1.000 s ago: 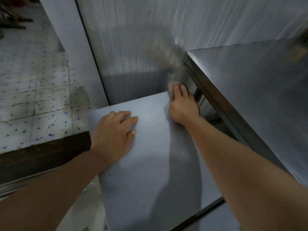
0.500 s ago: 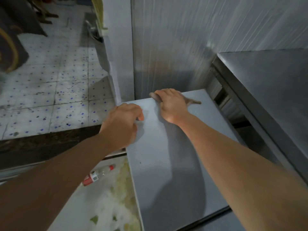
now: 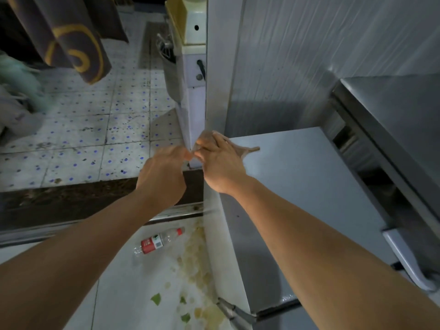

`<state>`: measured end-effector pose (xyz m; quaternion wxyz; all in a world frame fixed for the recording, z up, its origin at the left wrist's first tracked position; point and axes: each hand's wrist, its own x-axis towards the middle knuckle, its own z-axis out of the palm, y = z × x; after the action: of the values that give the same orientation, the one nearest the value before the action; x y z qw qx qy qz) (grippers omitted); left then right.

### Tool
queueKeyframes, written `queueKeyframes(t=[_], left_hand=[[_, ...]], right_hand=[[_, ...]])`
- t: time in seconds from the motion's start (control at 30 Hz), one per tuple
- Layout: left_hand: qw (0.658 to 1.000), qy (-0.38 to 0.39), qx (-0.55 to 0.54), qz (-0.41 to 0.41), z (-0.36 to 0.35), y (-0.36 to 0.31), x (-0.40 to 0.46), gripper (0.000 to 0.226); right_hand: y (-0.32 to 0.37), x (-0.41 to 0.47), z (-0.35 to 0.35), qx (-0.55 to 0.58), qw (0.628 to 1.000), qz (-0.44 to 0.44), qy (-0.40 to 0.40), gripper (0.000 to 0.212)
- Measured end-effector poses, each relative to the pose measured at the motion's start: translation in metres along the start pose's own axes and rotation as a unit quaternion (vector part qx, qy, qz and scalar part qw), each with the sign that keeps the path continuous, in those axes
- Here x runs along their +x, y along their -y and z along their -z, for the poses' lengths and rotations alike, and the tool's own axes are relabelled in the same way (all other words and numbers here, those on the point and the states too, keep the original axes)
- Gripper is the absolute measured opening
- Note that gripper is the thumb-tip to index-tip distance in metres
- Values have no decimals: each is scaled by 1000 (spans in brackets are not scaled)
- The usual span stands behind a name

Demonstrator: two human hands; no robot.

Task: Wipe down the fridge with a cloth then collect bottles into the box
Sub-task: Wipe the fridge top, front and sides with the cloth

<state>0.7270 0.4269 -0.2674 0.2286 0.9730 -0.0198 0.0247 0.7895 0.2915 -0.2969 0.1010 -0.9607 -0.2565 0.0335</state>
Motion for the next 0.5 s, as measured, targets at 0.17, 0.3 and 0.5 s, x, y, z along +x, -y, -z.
queueKeyframes(t=[0.17,0.3,0.5], left_hand=[[999,-3,-25,-33,-7,-17,-7,41],[996,-24,-37,-74,-20,-34,-13,39],[996,13,-1,-92,-48,-47,-15,48]], right_hand=[[5,-78,-2,40,998,28,-36,52],[-42,-92,7,33,997,-57,-35,50],[-176,-136,28,-19,951,-305,-48,55]])
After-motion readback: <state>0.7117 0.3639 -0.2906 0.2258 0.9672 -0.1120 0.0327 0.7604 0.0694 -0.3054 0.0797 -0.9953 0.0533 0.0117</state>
